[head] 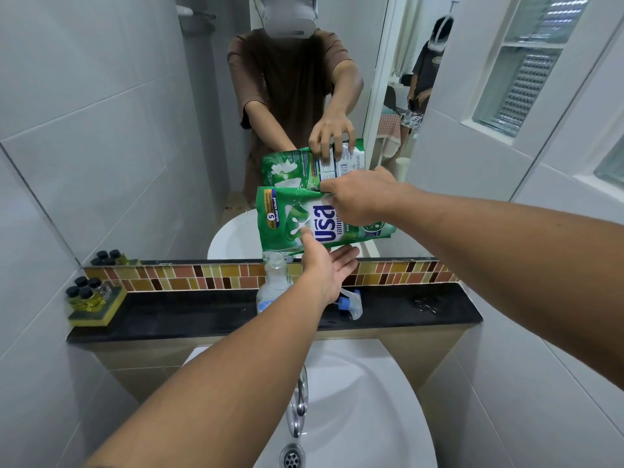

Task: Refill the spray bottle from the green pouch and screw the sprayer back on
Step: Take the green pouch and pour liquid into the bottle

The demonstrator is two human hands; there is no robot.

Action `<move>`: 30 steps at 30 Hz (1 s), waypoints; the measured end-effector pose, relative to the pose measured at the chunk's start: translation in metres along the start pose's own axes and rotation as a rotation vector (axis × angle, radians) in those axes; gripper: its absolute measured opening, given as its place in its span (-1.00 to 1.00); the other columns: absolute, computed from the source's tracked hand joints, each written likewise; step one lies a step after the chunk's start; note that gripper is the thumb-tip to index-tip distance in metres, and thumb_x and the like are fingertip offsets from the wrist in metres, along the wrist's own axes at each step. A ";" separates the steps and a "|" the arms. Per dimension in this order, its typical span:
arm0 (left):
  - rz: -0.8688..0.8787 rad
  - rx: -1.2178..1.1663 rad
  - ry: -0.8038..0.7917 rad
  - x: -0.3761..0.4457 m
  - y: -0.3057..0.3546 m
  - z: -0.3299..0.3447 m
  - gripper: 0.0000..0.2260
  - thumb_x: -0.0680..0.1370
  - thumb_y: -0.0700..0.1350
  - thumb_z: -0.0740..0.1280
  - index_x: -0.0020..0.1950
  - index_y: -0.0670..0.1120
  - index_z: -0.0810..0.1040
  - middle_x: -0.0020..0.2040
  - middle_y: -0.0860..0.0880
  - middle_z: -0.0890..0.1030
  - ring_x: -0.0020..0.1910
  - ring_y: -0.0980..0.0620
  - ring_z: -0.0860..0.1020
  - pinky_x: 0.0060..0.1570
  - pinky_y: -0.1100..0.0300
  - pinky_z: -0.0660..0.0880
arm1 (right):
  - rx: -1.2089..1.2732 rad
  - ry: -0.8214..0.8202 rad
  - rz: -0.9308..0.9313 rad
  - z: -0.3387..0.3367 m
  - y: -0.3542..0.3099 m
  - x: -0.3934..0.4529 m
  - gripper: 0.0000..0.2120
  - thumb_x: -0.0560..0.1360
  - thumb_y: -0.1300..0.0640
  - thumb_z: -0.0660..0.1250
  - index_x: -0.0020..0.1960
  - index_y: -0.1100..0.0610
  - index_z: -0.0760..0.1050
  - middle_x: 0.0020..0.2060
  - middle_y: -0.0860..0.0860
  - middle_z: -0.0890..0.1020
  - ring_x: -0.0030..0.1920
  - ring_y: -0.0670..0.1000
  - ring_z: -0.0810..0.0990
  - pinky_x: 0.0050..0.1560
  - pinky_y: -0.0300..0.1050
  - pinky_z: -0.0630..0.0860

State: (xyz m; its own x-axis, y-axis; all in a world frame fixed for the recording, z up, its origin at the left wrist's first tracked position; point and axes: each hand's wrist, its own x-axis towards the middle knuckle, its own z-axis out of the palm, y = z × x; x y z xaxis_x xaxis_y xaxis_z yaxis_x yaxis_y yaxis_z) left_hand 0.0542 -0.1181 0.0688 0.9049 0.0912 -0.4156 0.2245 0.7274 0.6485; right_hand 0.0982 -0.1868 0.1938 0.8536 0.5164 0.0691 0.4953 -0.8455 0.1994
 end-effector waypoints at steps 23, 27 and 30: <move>-0.013 -0.016 -0.006 -0.001 0.005 0.001 -0.29 0.64 0.39 0.05 0.43 -0.18 0.46 0.01 -0.28 0.68 -0.07 -0.19 0.70 0.21 -0.13 0.56 | 0.011 0.024 0.010 0.002 -0.001 0.003 -0.68 0.66 0.02 0.15 0.40 -0.15 0.40 0.15 -0.02 0.66 0.10 0.12 0.55 0.04 0.13 0.31; -0.017 -0.010 -0.003 0.000 0.005 -0.001 -0.29 0.64 0.39 0.06 0.43 -0.19 0.46 0.00 -0.28 0.67 -0.07 -0.19 0.70 0.21 -0.13 0.57 | 0.032 0.022 0.013 0.005 -0.001 0.004 -0.74 0.67 0.01 0.16 0.33 -0.16 0.41 0.08 -0.05 0.66 0.02 0.08 0.52 0.15 0.16 0.37; -0.016 -0.009 0.001 0.000 0.005 -0.002 -0.30 0.64 0.39 0.07 0.43 -0.19 0.46 0.00 -0.29 0.67 -0.05 -0.20 0.70 0.24 -0.14 0.57 | 0.039 0.028 0.011 0.006 -0.002 0.005 -0.77 0.67 0.01 0.16 0.30 -0.15 0.41 0.05 -0.05 0.66 0.00 0.07 0.52 0.12 0.15 0.36</move>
State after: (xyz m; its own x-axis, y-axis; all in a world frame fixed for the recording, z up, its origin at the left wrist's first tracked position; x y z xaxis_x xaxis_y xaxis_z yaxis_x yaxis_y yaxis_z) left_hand 0.0546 -0.1127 0.0705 0.9009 0.0797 -0.4266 0.2361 0.7349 0.6358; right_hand 0.1023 -0.1837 0.1879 0.8544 0.5102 0.0982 0.4925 -0.8555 0.1598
